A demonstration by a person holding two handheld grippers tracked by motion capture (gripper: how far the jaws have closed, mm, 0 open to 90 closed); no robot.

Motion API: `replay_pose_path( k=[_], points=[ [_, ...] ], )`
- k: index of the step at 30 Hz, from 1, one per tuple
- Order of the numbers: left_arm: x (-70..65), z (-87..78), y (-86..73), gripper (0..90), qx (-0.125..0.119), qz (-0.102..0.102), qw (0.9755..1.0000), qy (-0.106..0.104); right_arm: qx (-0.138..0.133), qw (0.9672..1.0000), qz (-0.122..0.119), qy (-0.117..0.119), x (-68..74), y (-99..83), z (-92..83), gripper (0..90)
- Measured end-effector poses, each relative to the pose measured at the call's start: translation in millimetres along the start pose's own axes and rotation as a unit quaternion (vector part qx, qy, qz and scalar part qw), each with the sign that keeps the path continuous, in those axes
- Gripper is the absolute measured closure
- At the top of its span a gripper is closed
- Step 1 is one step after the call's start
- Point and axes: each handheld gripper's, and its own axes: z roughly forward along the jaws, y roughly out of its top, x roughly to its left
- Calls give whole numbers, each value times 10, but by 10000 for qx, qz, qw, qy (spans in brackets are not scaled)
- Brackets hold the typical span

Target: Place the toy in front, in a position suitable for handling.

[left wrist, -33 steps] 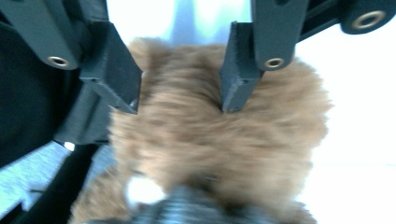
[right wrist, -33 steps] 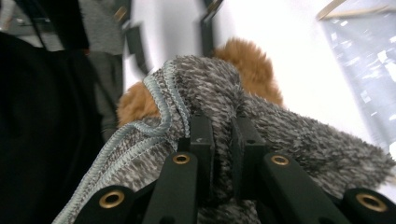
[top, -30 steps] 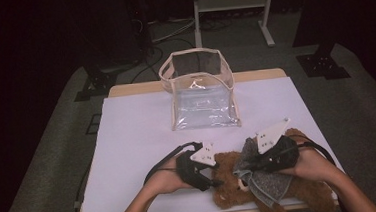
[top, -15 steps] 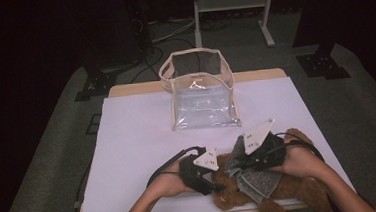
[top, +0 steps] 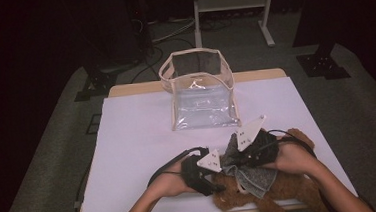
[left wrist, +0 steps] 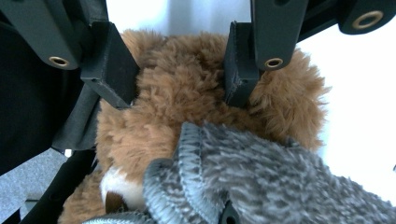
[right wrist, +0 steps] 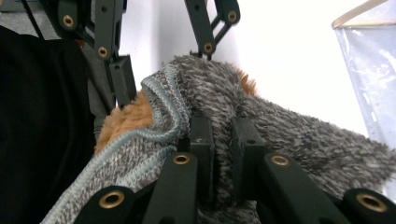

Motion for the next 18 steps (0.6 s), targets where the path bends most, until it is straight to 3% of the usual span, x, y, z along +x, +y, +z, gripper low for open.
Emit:
replay_pose_path(
  k=[5,9,13,18],
  points=[
    [9,-82,-53,484,-87,-39,9999,137,-8,9993,362,22,-57,-226,-108,804],
    [7,-75,-110,485,-150,-158,9997,129,70,9989,453,-1,-27,-325,-152,804],
    [-13,-25,-109,486,-163,-155,9997,43,141,9992,361,-5,-16,-270,-148,804],
    [-15,11,-62,483,-90,-62,9999,-8,163,9998,145,21,-32,-53,-85,804]
  ],
)
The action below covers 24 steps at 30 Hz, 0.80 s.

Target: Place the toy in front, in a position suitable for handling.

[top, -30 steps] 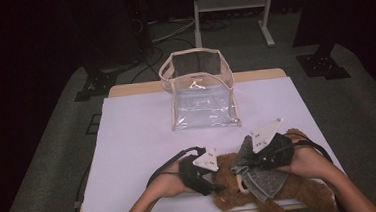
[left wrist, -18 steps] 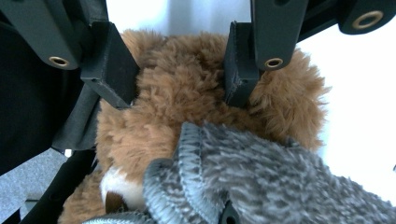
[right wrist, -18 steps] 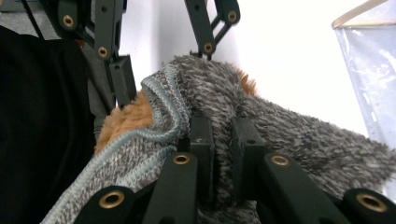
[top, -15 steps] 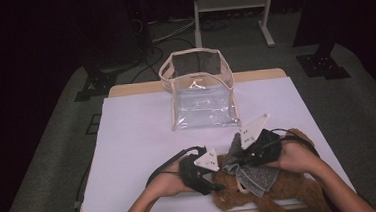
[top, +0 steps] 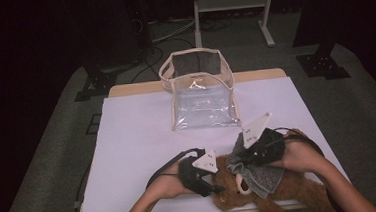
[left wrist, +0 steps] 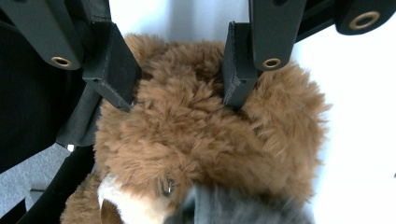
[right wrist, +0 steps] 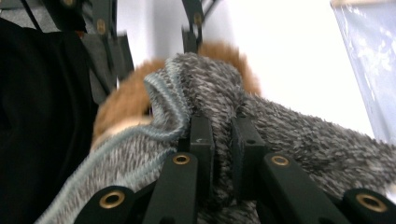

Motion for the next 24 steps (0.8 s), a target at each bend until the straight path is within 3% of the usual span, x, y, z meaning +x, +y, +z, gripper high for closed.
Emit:
replay_pose_path(
  k=[4,7,12,15,17,24],
  points=[
    [0,-6,-14,481,-7,0,10000,-30,26,9998,-176,23,-14,177,119,804],
    [-2,-22,-40,470,-21,-25,10000,-4,33,9998,-186,47,-22,198,166,804],
    [-5,-88,-80,462,3,-11,9999,132,-60,9999,115,40,-63,-38,39,804],
    [-15,-69,-100,468,-4,-23,10000,92,-77,9994,347,-6,-72,-219,-57,803],
    [-24,-39,-84,493,-12,-1,10000,92,-133,9993,354,-10,-48,-258,-84,804],
    [57,-4,40,536,125,67,9993,353,-243,9997,10,-23,1,42,-28,803]
  ],
)
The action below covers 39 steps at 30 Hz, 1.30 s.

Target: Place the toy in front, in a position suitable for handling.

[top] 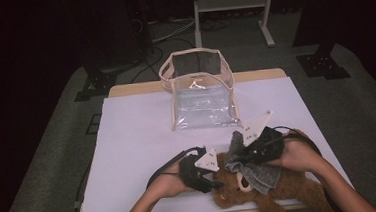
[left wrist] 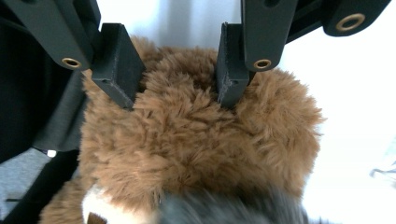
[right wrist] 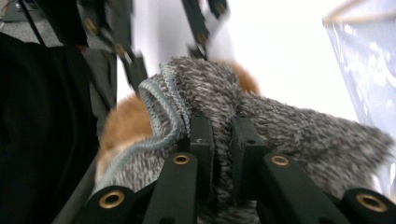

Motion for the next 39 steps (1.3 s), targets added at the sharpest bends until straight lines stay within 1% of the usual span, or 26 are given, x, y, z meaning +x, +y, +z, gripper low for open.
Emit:
replay_pose_path(
  k=[2,4,6,8,12,13,16,19,21,23,24,26,27,28,29,31,33,35,38,39],
  points=[
    [32,3,11,534,-11,-65,9999,81,2,9998,-182,28,21,89,36,803],
    [57,-2,14,532,-26,-121,9999,110,91,9995,-297,-26,45,115,35,803],
    [71,1,18,530,-64,-172,9997,161,94,9997,-242,-48,62,73,-22,803],
    [86,4,24,528,-46,-182,9996,189,75,9998,-147,-120,90,-12,-110,803],
    [120,9,33,528,-42,-210,9995,225,126,9995,-114,-279,237,-158,-256,803],
    [123,17,37,528,-58,-226,9995,232,101,9994,-119,-307,268,-187,-266,803],
    [122,25,47,526,33,-205,9995,229,42,9994,-103,-336,322,-240,-244,803],
    [131,-4,25,522,31,-237,9995,224,15,9994,-53,-341,295,-282,-215,804],
    [132,-41,-5,520,-36,-293,9993,228,40,9991,-38,-418,264,-329,-198,804],
    [129,-72,-46,517,-132,-356,9991,190,51,9991,46,-429,227,-386,-196,804],
    [121,-78,-64,517,-168,-400,9989,175,101,9988,85,-465,211,-416,-194,804],
    [110,-69,-90,517,-136,-384,9991,122,173,9983,183,-526,167,-479,-188,804],
    [95,-47,-99,518,-153,-410,9990,100,185,9981,235,-542,150,-502,-185,804],
    [90,-25,-105,518,-121,-392,9991,66,166,9980,251,-564,138,-509,-187,804],
    [82,5,-107,518,-122,-399,9991,59,167,9979,264,-564,135,-499,-191,804],
    [82,39,-96,522,-103,-356,9993,89,160,9979,201,-598,146,-438,-208,804],
    [91,56,-80,529,-134,-360,9992,116,53,9979,115,-629,161,-349,-233,804],
    [110,69,-47,535,-144,-389,9990,162,-85,9979,-19,-638,184,-235,-234,805],
    [139,78,1,534,-156,-383,9990,185,-147,9979,-261,-567,209,-36,-158,804],
    [146,72,6,534,-158,-386,9989,196,-120,9980,-327,-530,210,12,-118,804]
  ],
)
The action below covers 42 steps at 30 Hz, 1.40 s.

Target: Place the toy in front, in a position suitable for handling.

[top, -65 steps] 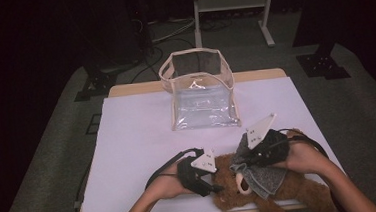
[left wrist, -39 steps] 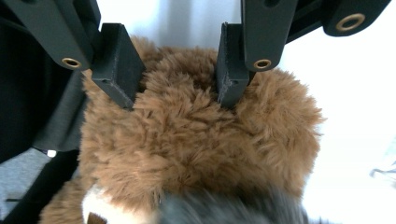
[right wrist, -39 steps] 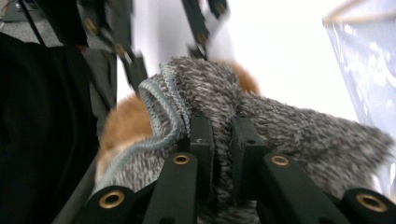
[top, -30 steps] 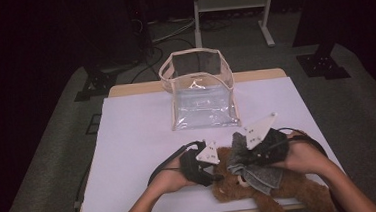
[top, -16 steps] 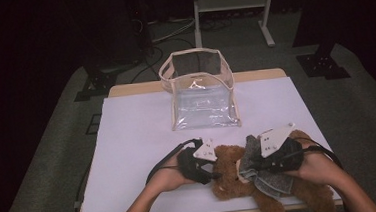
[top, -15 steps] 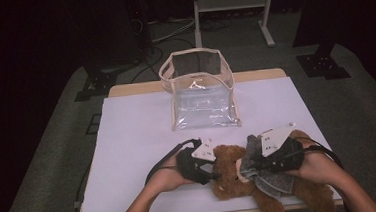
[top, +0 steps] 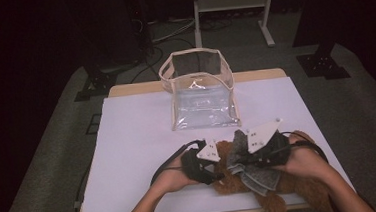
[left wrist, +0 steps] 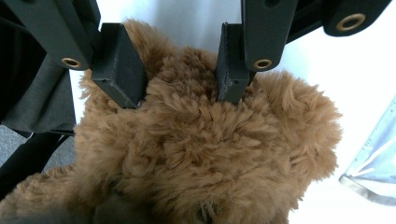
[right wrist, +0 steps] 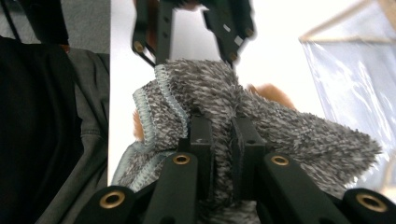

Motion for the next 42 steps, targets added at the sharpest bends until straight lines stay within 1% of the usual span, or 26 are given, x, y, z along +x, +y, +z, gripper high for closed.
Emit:
replay_pose_path(
  k=[2,3,6,8,10,12,13,15,16,17,18,19,21,22,25,26,27,29,30,31,32,34,36,39,41,42],
  points=[
    [8,-21,-17,529,48,45,10000,-25,131,9999,-59,37,-5,32,74,804],
    [8,-37,-39,524,15,33,10000,-53,119,9999,-47,87,-17,16,92,804],
    [29,-85,-99,519,-166,-75,9997,-142,72,9998,84,173,-42,-86,56,804],
    [33,-42,-93,523,-177,-126,9996,-200,47,9996,183,200,-53,-96,30,804],
    [22,20,-57,522,-124,-97,9996,-229,196,9997,33,166,-44,7,77,804],
    [13,22,-50,523,-181,-116,9994,-287,370,9991,-119,151,-41,142,165,803],
    [11,9,-58,522,-183,-126,9993,-304,411,9989,-183,162,-55,193,216,803],
    [11,-10,-86,523,-158,-136,9993,-303,516,9982,-191,222,-82,244,314,804],
    [13,-15,-102,523,-165,-145,9993,-311,530,9980,-196,276,-90,240,350,804],
    [11,-16,-115,527,-213,-175,9991,-335,523,9979,-172,328,-90,219,363,804],
    [14,-20,-120,527,-201,-145,9990,-370,440,9982,-149,374,-98,186,353,804],
    [9,-20,-119,526,-180,-118,9990,-380,339,9985,-70,418,-108,143,320,803],
    [-8,-21,-103,522,-173,-73,9991,-390,148,9987,140,463,-125,43,213,803],
    [-20,-21,-93,521,-189,-81,9990,-400,56,9986,234,478,-139,-14,153,803],
    [-50,-16,-68,517,-99,-11,9992,-383,-167,9975,530,437,-186,-185,-43,802],
    [-56,-15,-65,514,-83,6,9993,-368,-138,9973,609,376,-198,-236,-100,802],
    [-57,-21,-61,512,-67,19,9993,-362,-73,9975,635,309,-210,-289,-144,801],
    [-54,-48,-42,505,-4,65,9994,-333,83,9969,762,177,-224,-398,-188,801],
    [-54,-70,-20,502,61,108,9994,-308,200,9967,775,112,-225,-446,-187,801],
    [-48,-102,10,502,122,191,9993,-290,246,9964,812,88,-221,-486,-176,801],
    [-39,-139,46,502,128,240,9992,-280,216,9963,825,106,-216,-515,-163,802],
    [-15,-207,123,498,64,292,9993,-222,137,9962,846,179,-193,-529,-119,802],
    [18,-237,195,491,8,299,9994,-168,116,9964,788,299,-147,-505,-37,803],
    [67,-191,239,482,102,300,9993,-221,122,9971,633,404,-54,-443,32,804],
    [56,-103,224,482,231,292,9986,-376,133,9977,551,368,-21,-436,9,804],
    [30,-58,212,481,268,319,9983,-411,130,9978,545,344,-20,-449,-21,804]
  ],
)
